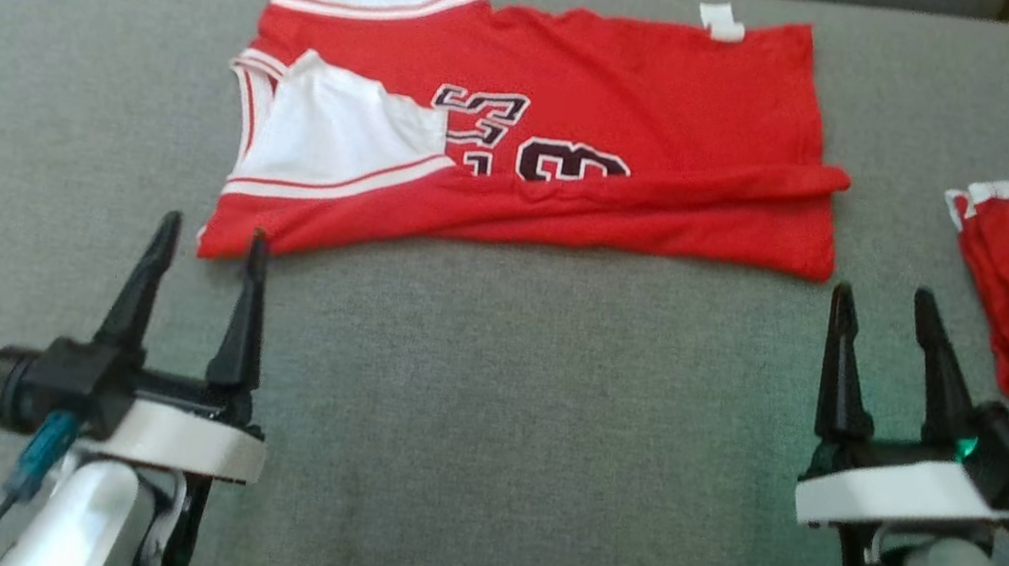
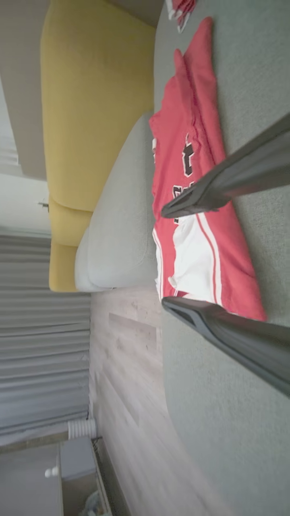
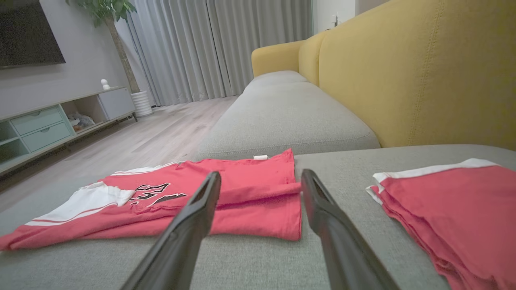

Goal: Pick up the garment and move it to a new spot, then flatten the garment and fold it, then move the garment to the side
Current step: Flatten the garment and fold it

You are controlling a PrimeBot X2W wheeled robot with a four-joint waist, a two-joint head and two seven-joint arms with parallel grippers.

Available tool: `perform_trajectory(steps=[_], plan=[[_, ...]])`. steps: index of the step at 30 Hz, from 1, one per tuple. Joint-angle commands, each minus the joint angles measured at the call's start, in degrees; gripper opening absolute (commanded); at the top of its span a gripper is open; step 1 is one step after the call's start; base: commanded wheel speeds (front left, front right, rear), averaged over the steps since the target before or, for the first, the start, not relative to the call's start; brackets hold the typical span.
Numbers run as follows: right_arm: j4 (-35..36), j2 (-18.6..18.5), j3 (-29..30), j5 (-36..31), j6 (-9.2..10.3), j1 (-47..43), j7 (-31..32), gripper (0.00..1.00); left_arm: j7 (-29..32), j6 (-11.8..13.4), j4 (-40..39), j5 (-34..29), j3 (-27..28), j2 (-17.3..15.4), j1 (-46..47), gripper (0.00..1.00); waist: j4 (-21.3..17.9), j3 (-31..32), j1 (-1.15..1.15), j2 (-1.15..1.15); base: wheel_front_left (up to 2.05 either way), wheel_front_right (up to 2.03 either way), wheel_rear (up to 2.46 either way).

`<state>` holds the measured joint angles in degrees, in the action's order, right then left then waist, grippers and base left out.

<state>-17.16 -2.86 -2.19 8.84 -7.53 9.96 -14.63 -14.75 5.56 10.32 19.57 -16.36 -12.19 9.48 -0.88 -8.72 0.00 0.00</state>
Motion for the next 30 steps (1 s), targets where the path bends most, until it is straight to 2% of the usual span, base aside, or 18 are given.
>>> perform_trajectory(steps=[1,5,7,9,15,23,24,25,26,30], plan=[[2.36,-0.04,-1.59,0.31,0.04,2.30,-0.36,1.00,-0.24,-1.05,0.10,-0.91,1.89,-0.77,3.93,1.00,-0.51,-1.40,0.00,0.00,0.00,0.00,0.00],[3.27,-0.03,-2.40,-0.16,0.04,2.94,-0.36,1.00,1.50,-3.60,7.40,-0.98,0.13,-0.70,8.34,1.00,-1.27,-3.97,0.00,0.00,0.00,0.00,0.00],[3.44,-0.03,-2.82,-0.07,0.04,3.00,-0.37,1.00,3.30,-3.84,11.43,-0.87,-0.04,-0.78,10.91,1.00,-1.77,-5.43,0.00,0.00,0.00,0.00,0.00],[3.79,-0.03,-3.36,0.13,0.04,3.25,-0.37,1.00,4.97,-2.84,17.00,-0.93,0.70,-1.24,14.58,1.00,-2.72,-7.60,0.00,0.00,0.00,0.00,0.00],[4.55,-0.02,-4.25,0.82,0.04,3.99,-0.37,1.00,6.06,0.42,27.31,-1.02,3.02,-2.89,20.03,1.00,-4.29,-10.73,0.00,0.00,0.00,0.00,0.00],[4.94,-0.02,-4.61,1.26,0.04,4.36,-0.37,1.00,8.40,0.38,36.02,-0.61,2.87,-3.57,24.39,1.00,-5.30,-11.95,0.00,0.00,0.00,0.00,0.00],[4.87,-0.02,-4.65,1.31,0.04,4.42,-0.37,1.00,8.95,0.06,36.89,-0.57,2.64,-3.59,24.75,0.92,-5.37,-11.94,0.00,0.00,0.00,0.00,0.00],[4.75,-0.02,-4.67,1.35,0.04,4.48,-0.37,1.00,9.33,-0.29,37.66,-0.53,2.43,-3.63,25.10,0.42,-5.42,-11.90,0.00,0.00,0.00,0.00,0.00],[4.59,-0.02,-4.69,1.37,0.04,4.54,-0.37,1.00,9.33,-0.58,38.26,-0.45,2.33,-3.68,25.43,0.00,-5.45,-11.82,0.00,0.00,0.00,0.00,0.00],[2.32,-0.02,-4.83,1.06,0.04,4.96,-0.33,1.00,5.78,-1.25,39.01,-0.12,2.45,-3.51,26.52,0.00,-5.09,-10.74,0.00,0.00,0.00,0.00,0.00]])
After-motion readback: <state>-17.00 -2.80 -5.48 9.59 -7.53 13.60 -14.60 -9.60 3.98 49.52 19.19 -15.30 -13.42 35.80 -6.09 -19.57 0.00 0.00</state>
